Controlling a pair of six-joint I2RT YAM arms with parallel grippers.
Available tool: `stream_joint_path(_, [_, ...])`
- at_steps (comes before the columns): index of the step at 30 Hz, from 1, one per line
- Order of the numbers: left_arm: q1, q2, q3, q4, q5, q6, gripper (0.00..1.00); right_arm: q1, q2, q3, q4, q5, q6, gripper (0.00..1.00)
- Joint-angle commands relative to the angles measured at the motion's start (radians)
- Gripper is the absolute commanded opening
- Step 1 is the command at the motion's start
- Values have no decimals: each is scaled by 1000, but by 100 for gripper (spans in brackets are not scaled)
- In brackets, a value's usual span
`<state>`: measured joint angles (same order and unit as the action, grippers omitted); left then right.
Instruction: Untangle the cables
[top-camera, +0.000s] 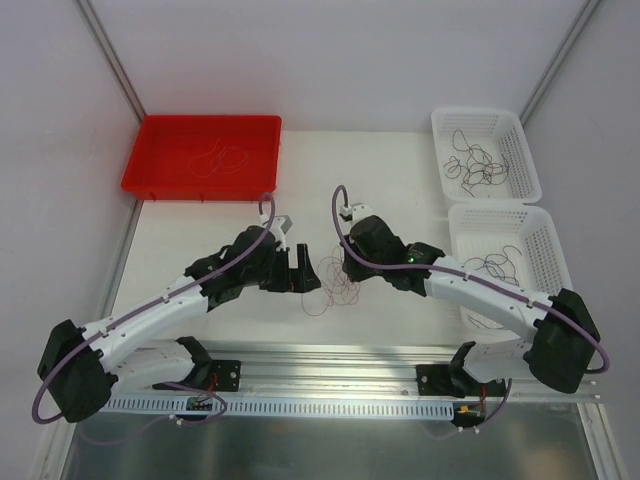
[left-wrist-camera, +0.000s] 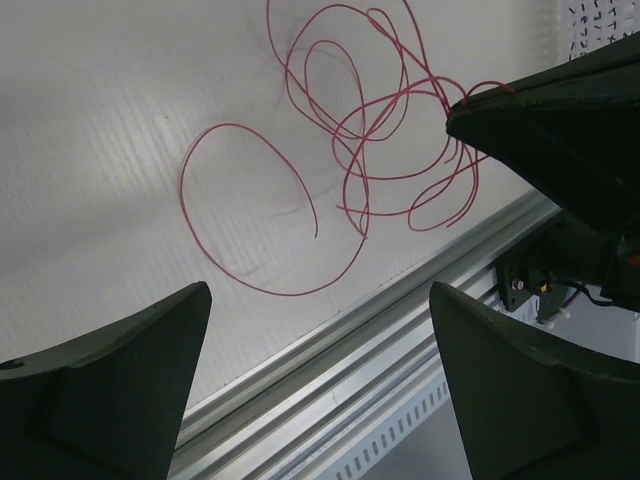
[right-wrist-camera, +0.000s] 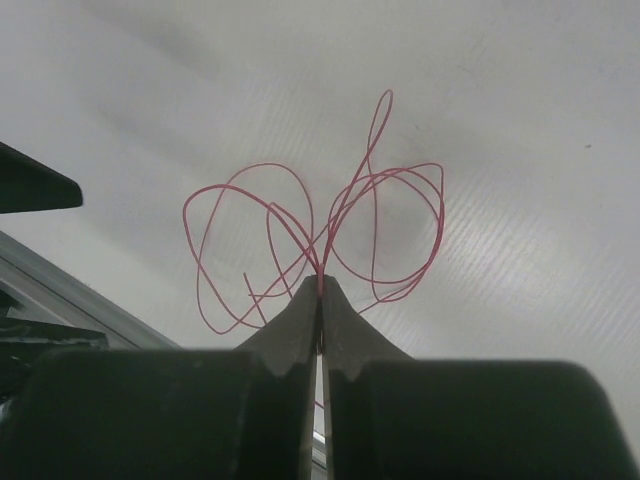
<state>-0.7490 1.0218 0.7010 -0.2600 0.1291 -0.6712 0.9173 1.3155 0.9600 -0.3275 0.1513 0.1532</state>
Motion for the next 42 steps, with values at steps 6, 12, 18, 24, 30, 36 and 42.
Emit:
stream_joint_path(6, [-64, 194, 135, 108, -85, -2, 79, 29, -35, -36, 93, -78, 23, 2])
stream_joint_path(12, [-75, 285, 181, 111, -106, 2, 32, 31, -79, -86, 136, -91, 37, 2])
stream_joint_path(18, [-78, 213, 161, 108, -111, 12, 0, 23, -90, -127, 91, 6, 48, 5])
stream_joint_path(24, [-78, 45, 164, 67, -173, 35, 0, -40, -67, -191, 97, 14, 141, 11])
stream_joint_path(30, [-76, -77, 258, -11, -290, 71, 0, -141, -48, -230, 64, -13, 207, 19])
stream_joint_path(36, [-58, -124, 417, -136, -370, 128, 0, -204, -59, -250, 24, -4, 235, 27])
stream_joint_path(42, [-55, -135, 520, -200, -413, 179, 0, -202, -88, -231, 13, -8, 195, 40])
